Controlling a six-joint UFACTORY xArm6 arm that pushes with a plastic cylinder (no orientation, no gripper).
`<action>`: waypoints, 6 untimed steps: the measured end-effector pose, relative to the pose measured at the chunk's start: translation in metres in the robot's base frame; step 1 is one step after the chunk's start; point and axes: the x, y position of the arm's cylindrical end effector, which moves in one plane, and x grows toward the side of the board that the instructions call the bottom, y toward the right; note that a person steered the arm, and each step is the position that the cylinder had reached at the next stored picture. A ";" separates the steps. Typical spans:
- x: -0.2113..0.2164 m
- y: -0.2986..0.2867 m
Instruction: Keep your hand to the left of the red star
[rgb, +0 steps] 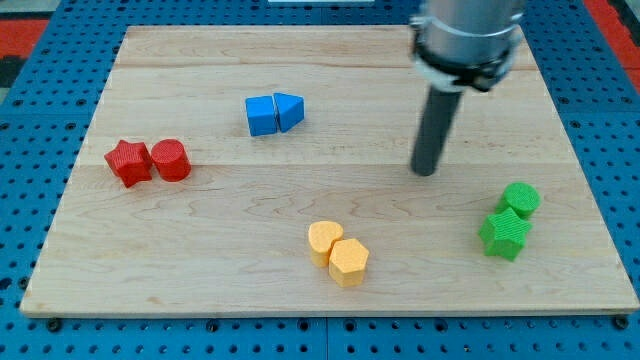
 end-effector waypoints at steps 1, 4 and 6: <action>0.006 -0.049; 0.060 -0.376; 0.050 -0.391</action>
